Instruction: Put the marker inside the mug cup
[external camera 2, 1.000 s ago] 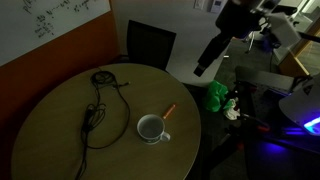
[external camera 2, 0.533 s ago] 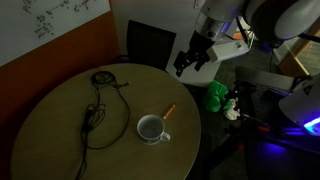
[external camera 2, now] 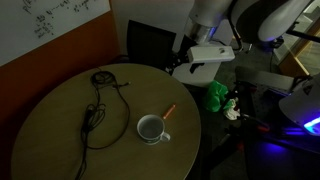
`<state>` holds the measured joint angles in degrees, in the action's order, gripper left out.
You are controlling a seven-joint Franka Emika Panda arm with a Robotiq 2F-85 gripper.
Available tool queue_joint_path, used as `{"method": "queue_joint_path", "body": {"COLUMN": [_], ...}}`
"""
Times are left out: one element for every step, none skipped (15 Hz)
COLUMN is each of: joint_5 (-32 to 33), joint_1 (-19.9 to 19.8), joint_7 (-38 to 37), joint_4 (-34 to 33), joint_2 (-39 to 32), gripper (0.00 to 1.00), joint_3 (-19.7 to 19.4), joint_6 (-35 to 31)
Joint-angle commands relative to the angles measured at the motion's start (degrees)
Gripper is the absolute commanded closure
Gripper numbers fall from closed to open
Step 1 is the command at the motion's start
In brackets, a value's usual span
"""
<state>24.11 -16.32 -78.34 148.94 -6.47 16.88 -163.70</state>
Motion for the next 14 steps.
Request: {"method": "queue_joint_path", "body": {"joint_5": [0.0,0.0,0.41,-0.85,-0.27,-0.29,1.06,1.71,1.39,1.24,-8.1,-12.75,-17.24,-22.01], "joint_1": [0.0,0.0,0.4,0.44,0.93,1.1,1.9,2.81,3.67,4.99,13.25,13.48,15.26,15.77], "joint_7": [0.0,0.0,-2.49,-4.36,-8.57,-10.93,-14.97,-18.21,-20.85,-23.86,-19.91,-19.36,-18.4,-16.38], "joint_4": [0.0,0.0,-1.16,-2.46,-3.26,-4.51,-5.66,-7.53,-9.51,-11.66,-13.16,-15.3,-17.29,-19.45], "joint_2": [0.0,0.0,-1.08,-3.4,-4.71,-7.62,-9.84,-13.21,-16.31,-19.51,-22.03,-25.63,-28.75,-32.09], "gripper": [0.0,0.0,0.0,0.0,0.0,0.0,0.0,0.0,0.0,0.0,0.0,0.0,0.0,0.0], "joint_3": [-0.07,-0.08,-0.58,-0.76,-1.7,-2.26,-3.68,-5.2,-6.41,-8.1,-15.31,-15.25,-16.49,-16.06], "joint_6": [0.0,0.01,1.69,2.29,2.87,2.24,1.36,0.58,0.82,0.45,-1.22,-2.45,-4.05,-5.39]}}
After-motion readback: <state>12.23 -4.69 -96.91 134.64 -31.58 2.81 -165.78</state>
